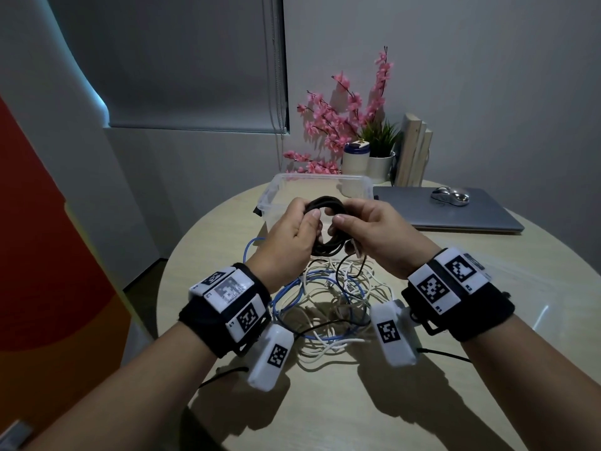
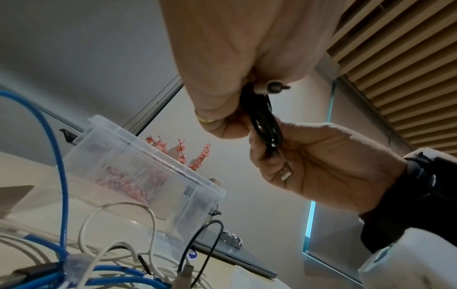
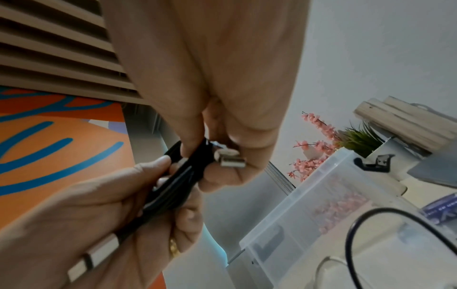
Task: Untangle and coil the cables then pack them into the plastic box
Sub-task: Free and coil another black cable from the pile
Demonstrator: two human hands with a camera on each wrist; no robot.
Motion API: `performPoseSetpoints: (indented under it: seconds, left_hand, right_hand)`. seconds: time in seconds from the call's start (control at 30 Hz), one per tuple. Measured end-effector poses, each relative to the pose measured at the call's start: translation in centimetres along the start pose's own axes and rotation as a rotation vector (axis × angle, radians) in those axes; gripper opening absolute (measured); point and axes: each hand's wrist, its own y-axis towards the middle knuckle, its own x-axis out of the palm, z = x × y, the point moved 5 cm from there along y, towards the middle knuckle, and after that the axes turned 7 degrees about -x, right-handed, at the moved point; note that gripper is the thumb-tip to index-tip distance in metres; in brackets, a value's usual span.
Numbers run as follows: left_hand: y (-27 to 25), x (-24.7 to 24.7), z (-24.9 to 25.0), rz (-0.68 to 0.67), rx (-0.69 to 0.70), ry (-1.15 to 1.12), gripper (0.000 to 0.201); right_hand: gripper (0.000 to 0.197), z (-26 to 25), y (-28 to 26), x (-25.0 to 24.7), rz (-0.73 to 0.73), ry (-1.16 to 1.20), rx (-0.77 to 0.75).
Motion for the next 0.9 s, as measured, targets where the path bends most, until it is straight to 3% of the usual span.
performPoseSetpoints:
  seconds: [0.13, 0.3, 0.43, 0.5, 0.6, 0.67, 0.73, 0.8, 0.9]
  left_hand:
    - [0.2, -0.1, -0.4, 0.038, -0.019, 0.039, 0.025]
    - [0.1, 0.3, -0.4, -0.103, -0.137, -0.084, 0.032]
    - [0.5, -0.2, -1.2, -0.044, -0.177, -0.118, 0.009]
    - [0.5, -0.3, -1.1, -0.020, -0.170, -0.100, 0.019]
    - [0.1, 0.4, 0.3, 0.003, -0.037, 0.254, 0.042]
    - [0.0, 0.5, 1.0, 0.085, 0.078, 0.497, 0.054]
    - [-0.1, 0.0, 1.3, 0.195, 0.164, 0.595, 0.060]
    - [0.0, -0.4, 1.3, 0.256, 0.248, 0.669, 0.052]
    - [0.2, -0.1, 1.1, 0.176, 0.209, 0.701, 0.025]
  right_hand:
    - [0.013, 0.2, -0.2, 0.2, 0.020, 0.026, 0.025]
    - [0.020, 0.6, -0.2, 0.6, 0.016, 0.096, 0.057]
    - [0.021, 0.8, -0.3, 0.4, 0.000, 0.119, 0.049]
    - [0.024, 0.9, -0.2, 0.3, 0.005, 0.128, 0.055]
    - [0.023, 0.7, 0.0, 0.2, 0.056, 0.157, 0.059]
    - [0.021, 0.4, 0.0, 0.2, 0.076, 0.170, 0.059]
    - [0.020, 0.2, 0.0, 0.2, 0.080, 0.176, 0.060]
    - [0.019, 0.1, 0.1, 0.0, 0.087, 0.186, 0.060]
    - [0.019, -0.1, -0.1, 0.0, 0.075, 0.193, 0.054]
